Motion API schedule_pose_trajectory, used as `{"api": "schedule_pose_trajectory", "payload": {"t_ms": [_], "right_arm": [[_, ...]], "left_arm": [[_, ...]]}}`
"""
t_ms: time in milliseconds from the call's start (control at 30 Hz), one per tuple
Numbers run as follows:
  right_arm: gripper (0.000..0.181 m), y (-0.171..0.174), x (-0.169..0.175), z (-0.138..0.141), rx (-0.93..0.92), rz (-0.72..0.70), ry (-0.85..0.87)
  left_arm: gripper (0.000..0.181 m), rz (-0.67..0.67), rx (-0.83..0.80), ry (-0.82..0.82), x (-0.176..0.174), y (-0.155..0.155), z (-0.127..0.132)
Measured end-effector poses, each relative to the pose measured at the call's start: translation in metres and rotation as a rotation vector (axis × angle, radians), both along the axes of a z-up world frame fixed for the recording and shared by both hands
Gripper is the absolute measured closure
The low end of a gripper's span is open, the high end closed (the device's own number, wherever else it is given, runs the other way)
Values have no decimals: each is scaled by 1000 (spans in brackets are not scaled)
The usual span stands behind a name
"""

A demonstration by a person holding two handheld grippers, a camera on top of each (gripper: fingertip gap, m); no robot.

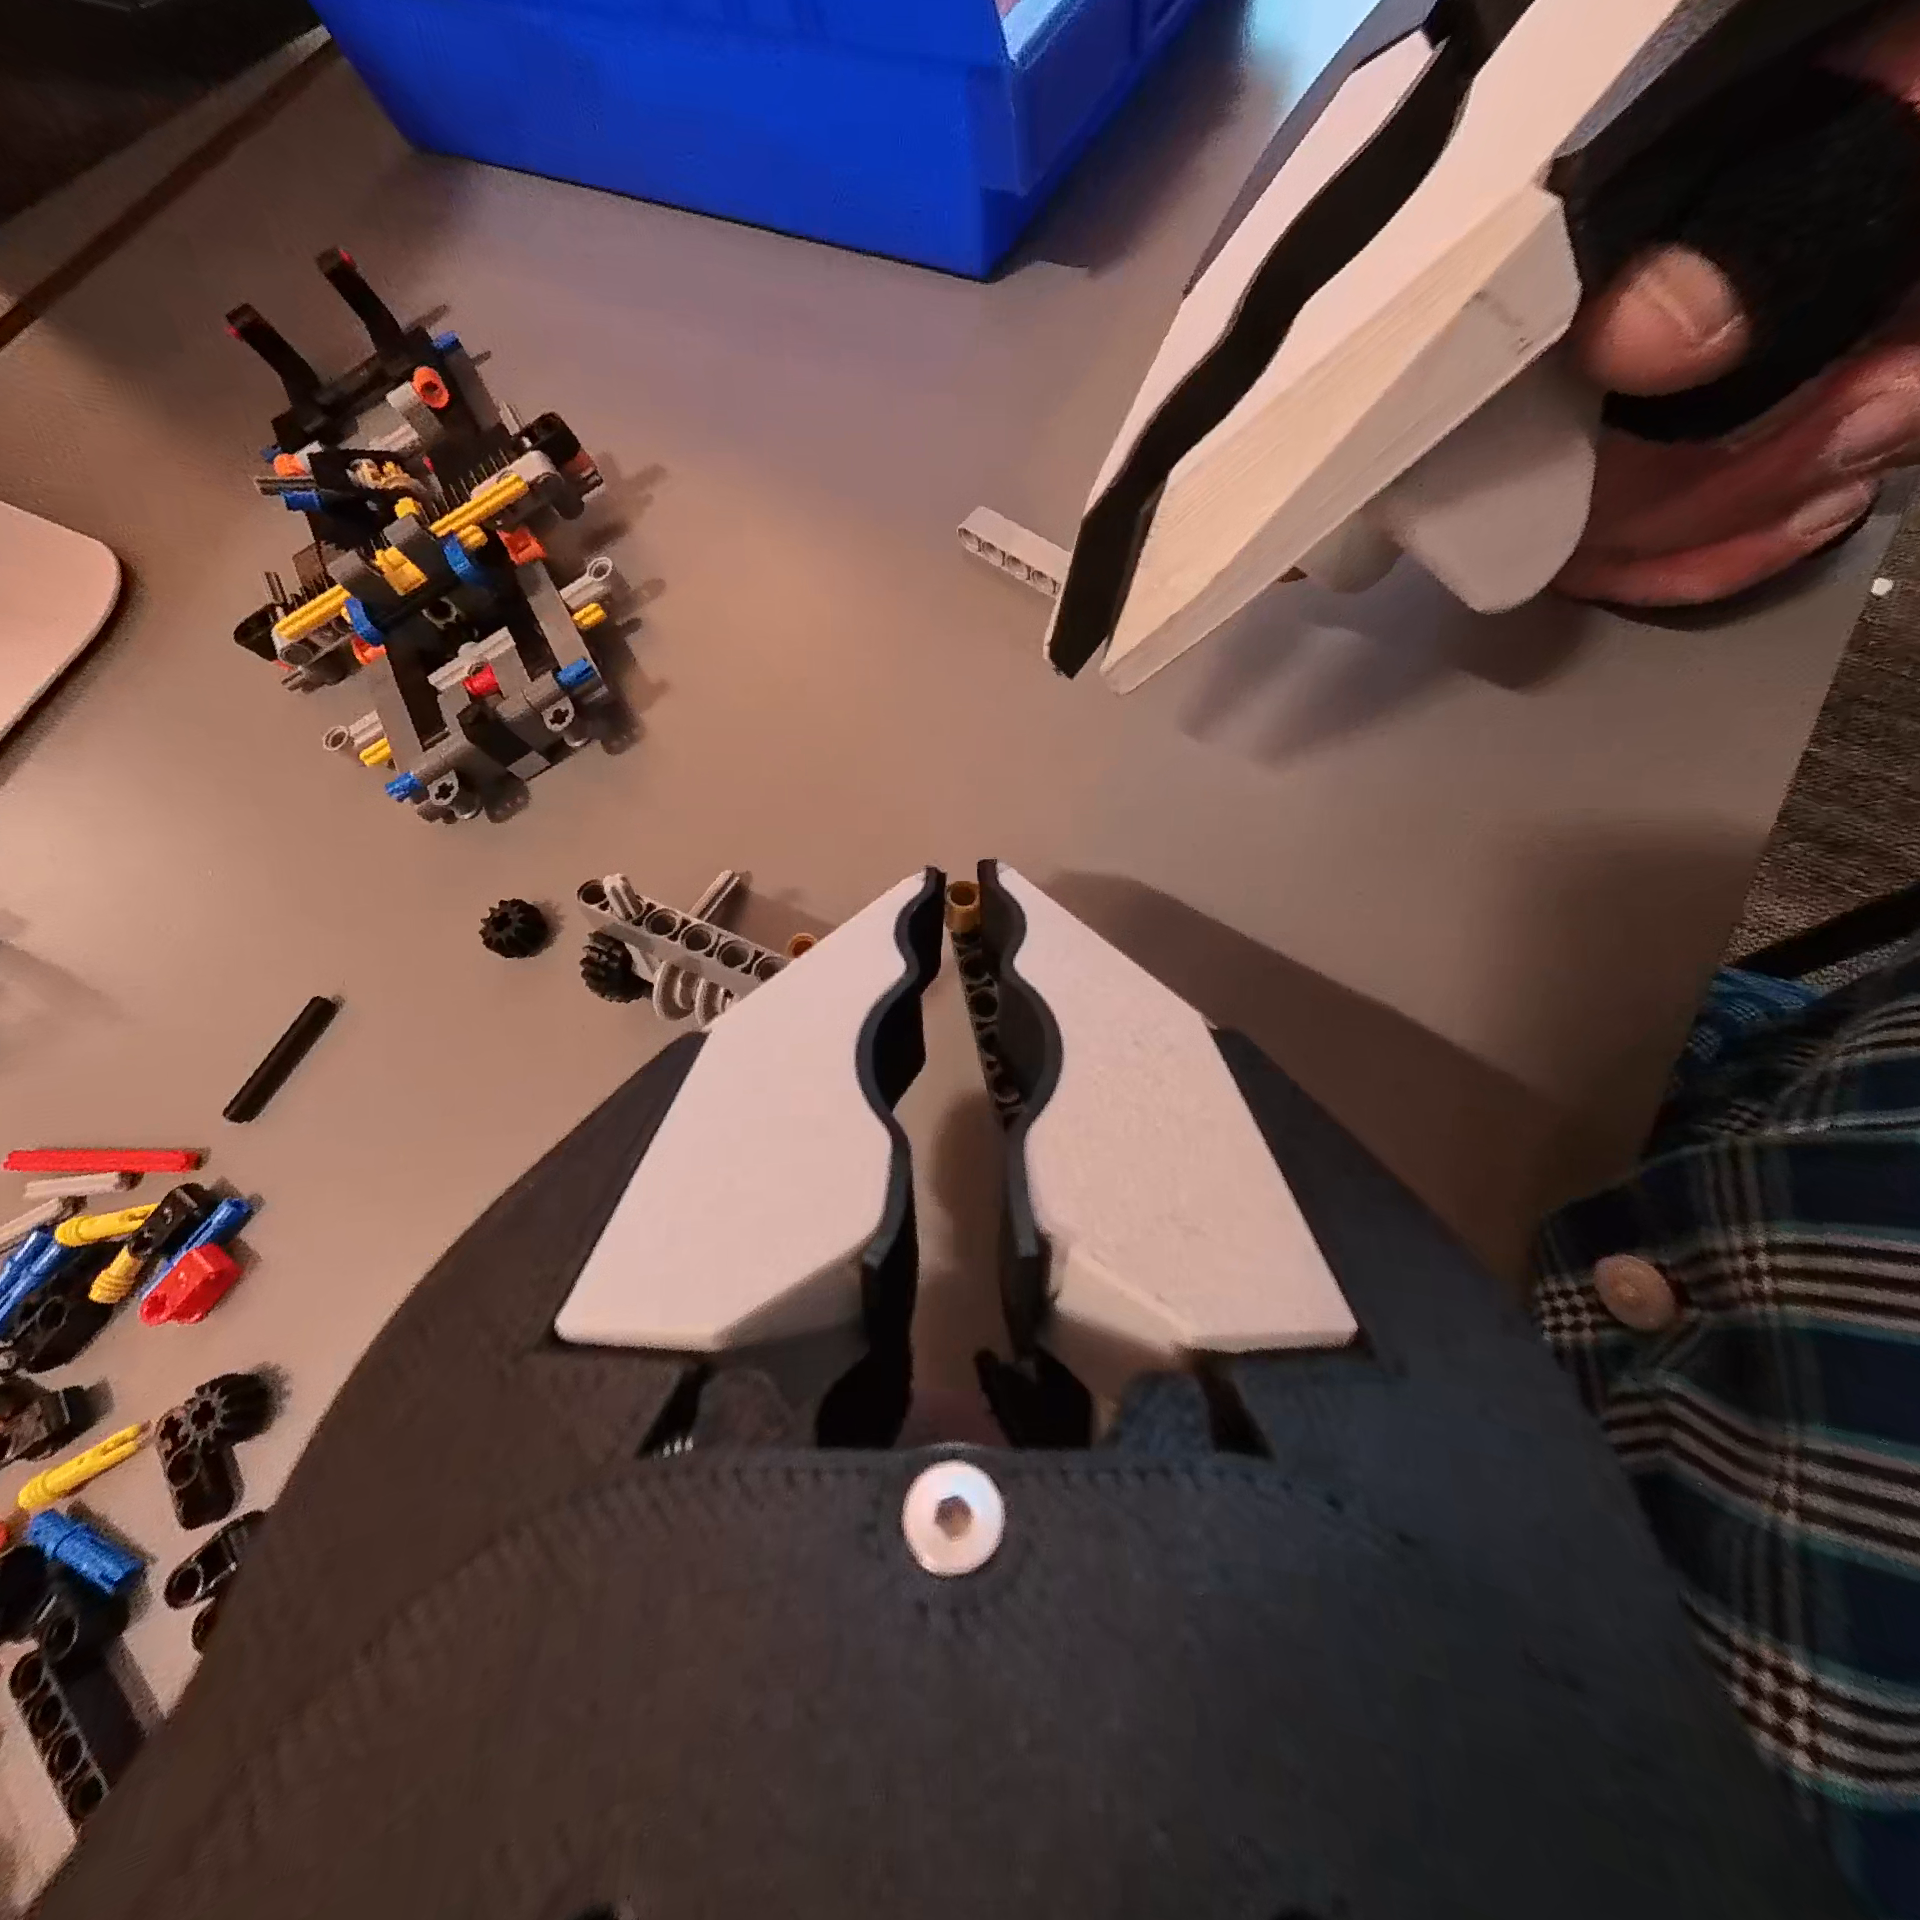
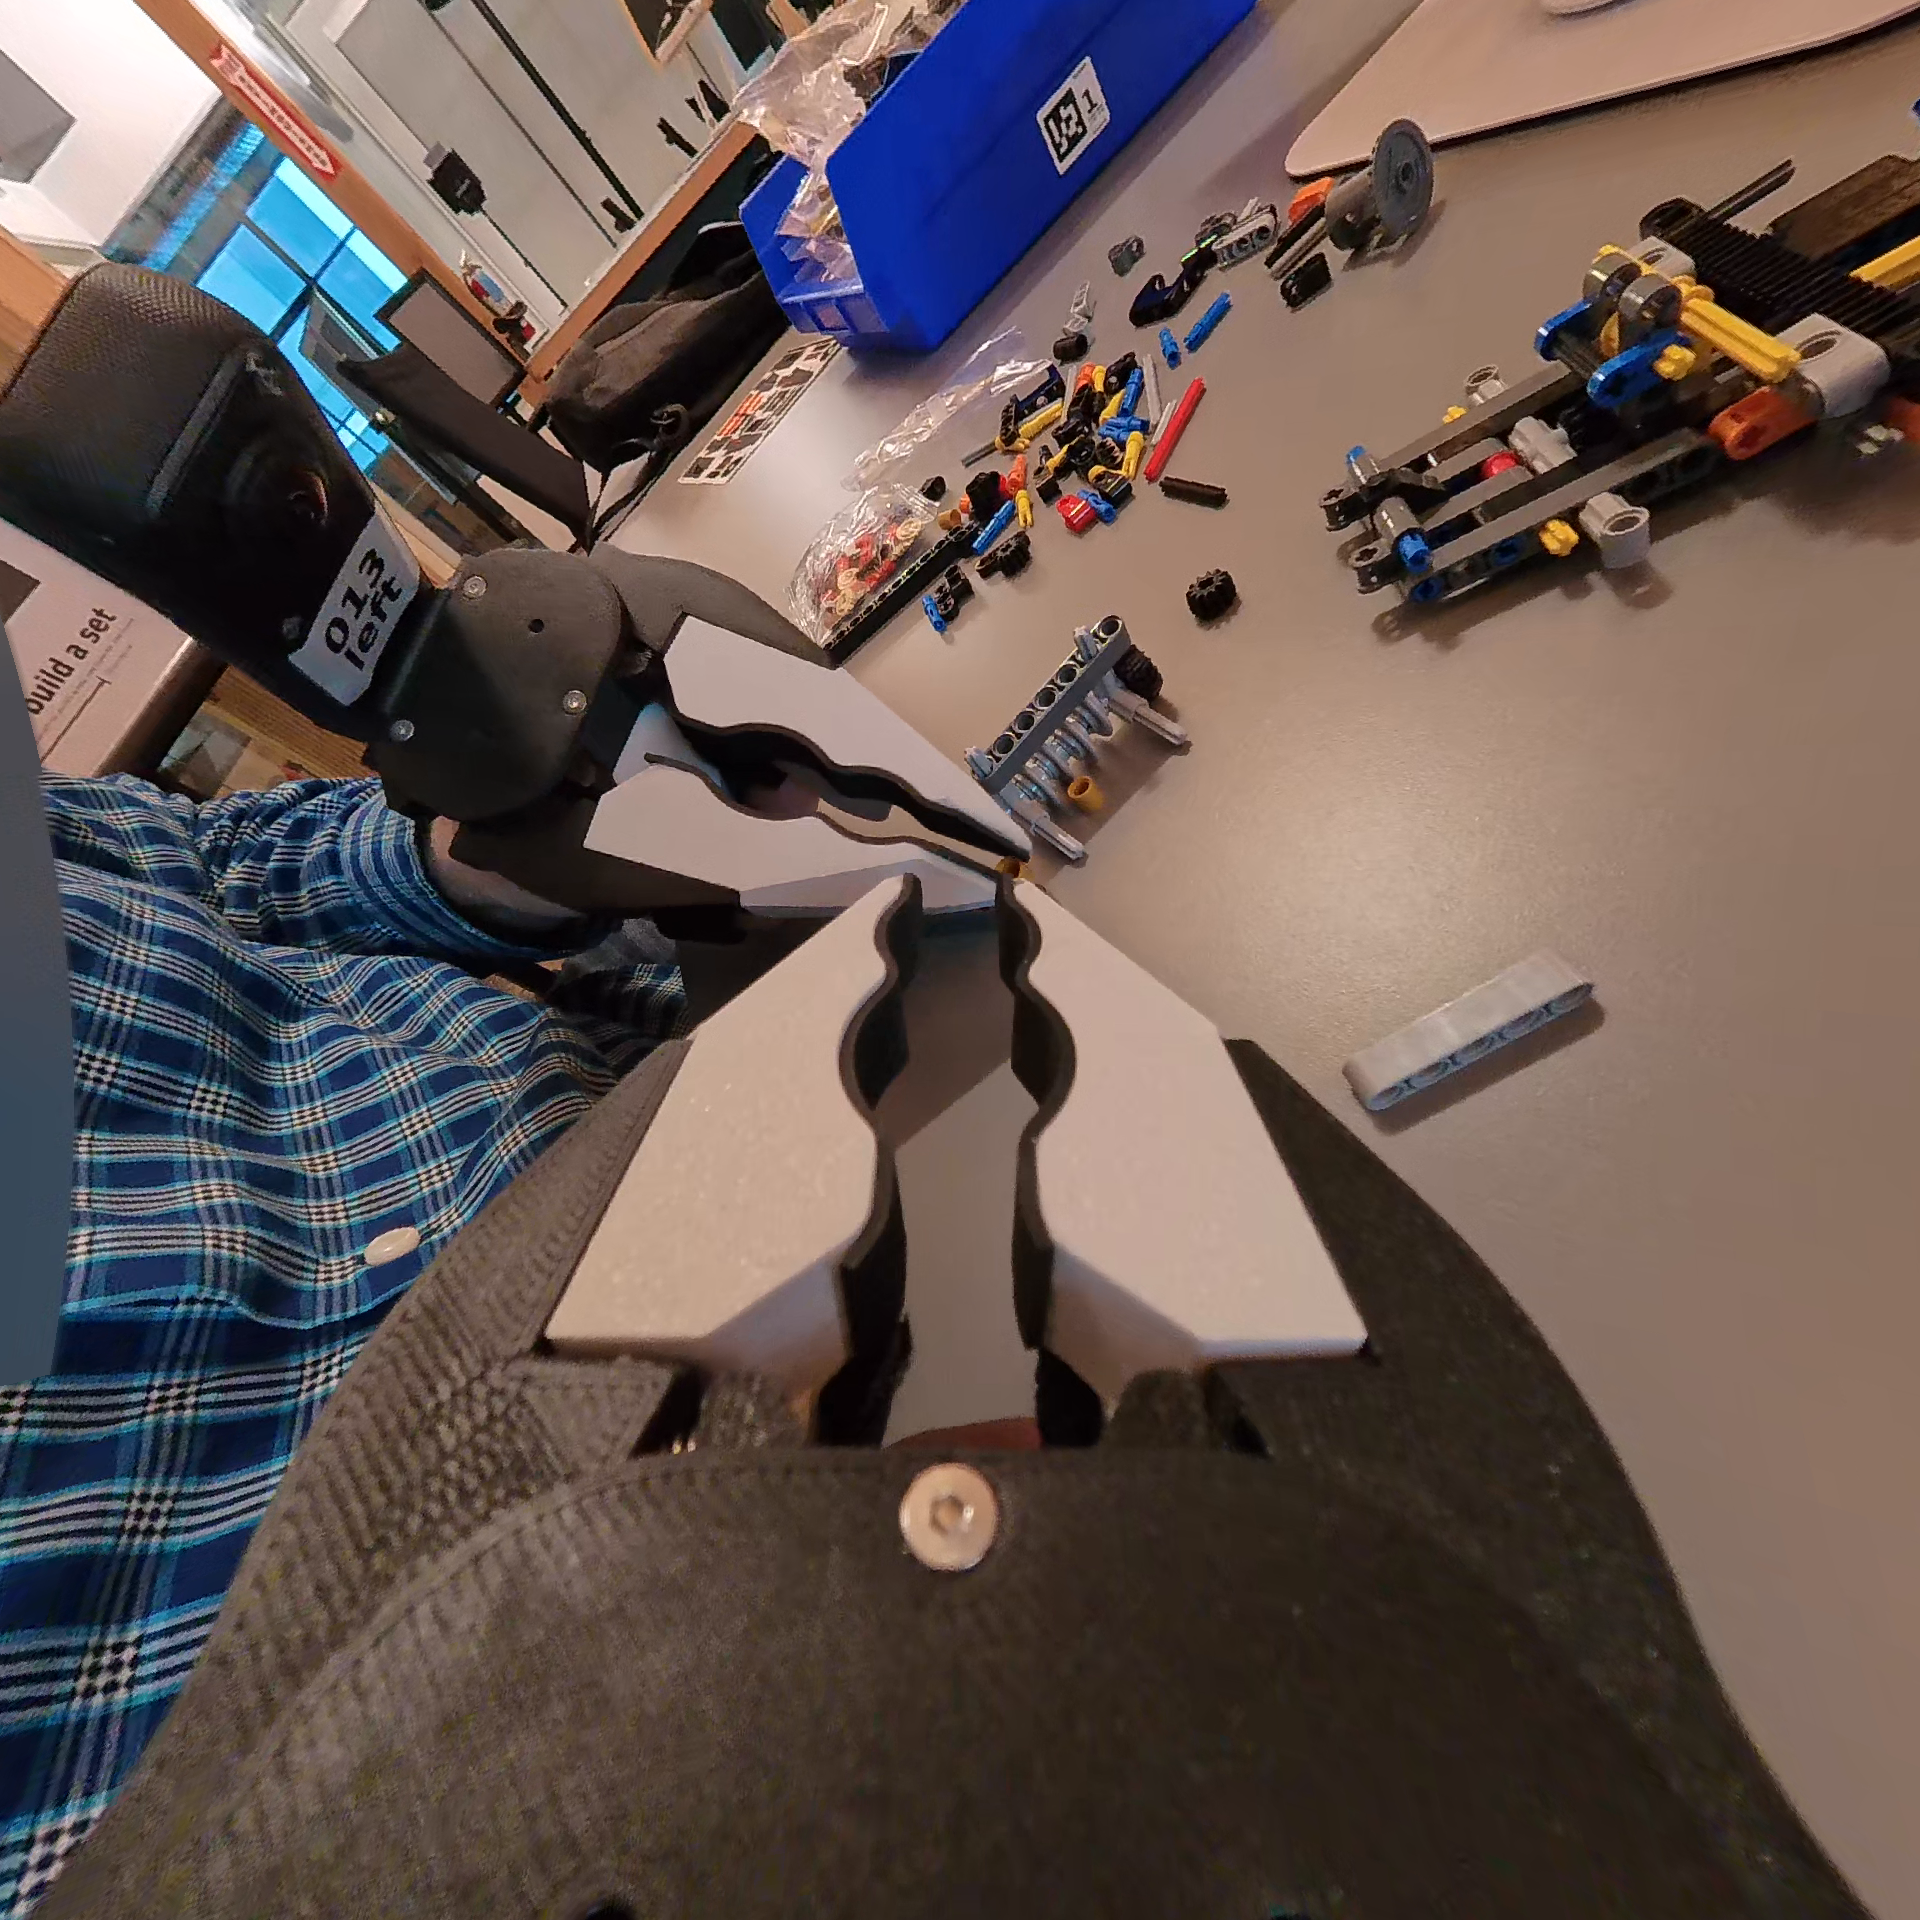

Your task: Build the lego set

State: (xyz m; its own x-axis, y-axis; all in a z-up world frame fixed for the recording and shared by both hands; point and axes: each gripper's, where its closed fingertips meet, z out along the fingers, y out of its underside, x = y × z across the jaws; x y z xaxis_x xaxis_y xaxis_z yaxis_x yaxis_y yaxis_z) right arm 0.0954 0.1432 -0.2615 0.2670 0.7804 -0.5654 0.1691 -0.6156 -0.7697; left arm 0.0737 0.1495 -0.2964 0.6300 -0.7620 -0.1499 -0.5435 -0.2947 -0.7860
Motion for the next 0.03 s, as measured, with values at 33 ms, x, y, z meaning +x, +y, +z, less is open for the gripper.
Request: {"api": "schedule_pose_trajectory", "payload": {"t_ms": [33], "right_arm": [[170,0,0,0,0,0,0]], "left_arm": [[177,-1,2,2,0,0,0]]}}
